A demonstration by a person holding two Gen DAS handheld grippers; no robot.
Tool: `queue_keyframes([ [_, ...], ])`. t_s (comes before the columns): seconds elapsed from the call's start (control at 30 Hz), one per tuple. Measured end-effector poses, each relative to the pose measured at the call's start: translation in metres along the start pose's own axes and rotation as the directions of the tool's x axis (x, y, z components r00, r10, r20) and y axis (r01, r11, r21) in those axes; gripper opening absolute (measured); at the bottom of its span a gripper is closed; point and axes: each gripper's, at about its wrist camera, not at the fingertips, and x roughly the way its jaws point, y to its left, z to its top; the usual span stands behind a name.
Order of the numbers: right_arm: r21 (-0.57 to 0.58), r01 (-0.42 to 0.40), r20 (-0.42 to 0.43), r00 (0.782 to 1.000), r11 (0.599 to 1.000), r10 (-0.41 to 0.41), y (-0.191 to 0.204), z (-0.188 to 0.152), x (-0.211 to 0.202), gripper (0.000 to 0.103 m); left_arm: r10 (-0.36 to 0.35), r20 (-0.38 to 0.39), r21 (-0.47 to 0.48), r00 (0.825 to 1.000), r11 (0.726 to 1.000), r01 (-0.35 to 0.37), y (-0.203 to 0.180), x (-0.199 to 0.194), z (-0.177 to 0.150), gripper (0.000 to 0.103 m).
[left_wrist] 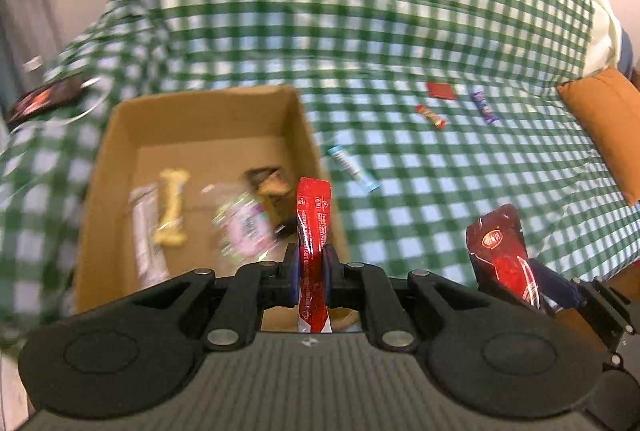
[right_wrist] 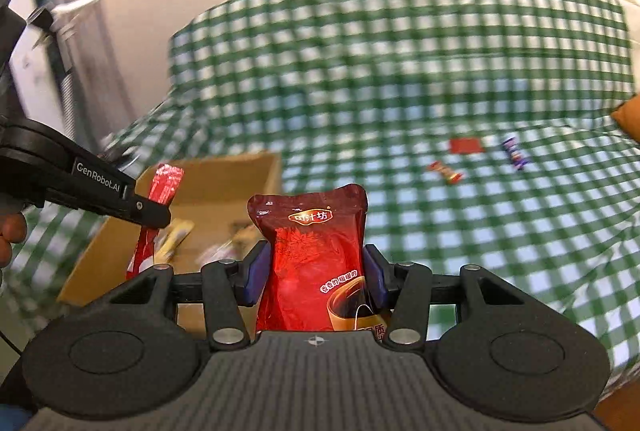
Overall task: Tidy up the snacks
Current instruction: 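Carry both snacks over the box and open both tools to drop them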
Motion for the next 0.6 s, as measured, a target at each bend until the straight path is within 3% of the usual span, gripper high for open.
queue_keyframes([
  [0.3, -0.093, -0.012, -0.047, 0.999, 0.996, 0.008, 0.066, -0.013, -0.029, 0.052, 0.061, -0.006, -0.026, 0.998, 0.998, -0.061, 0.05, -0.037, -0.063, 0.012],
  [0.6, -0.163, -0.006, -0.028, 1.0, 0.987, 0.001, 0.089, -0.018, -0.05, 0.053, 0.05, 0.027, -0.046, 0.998, 0.998, -0.049, 0.059, -0.052, -0.082, 0.012],
])
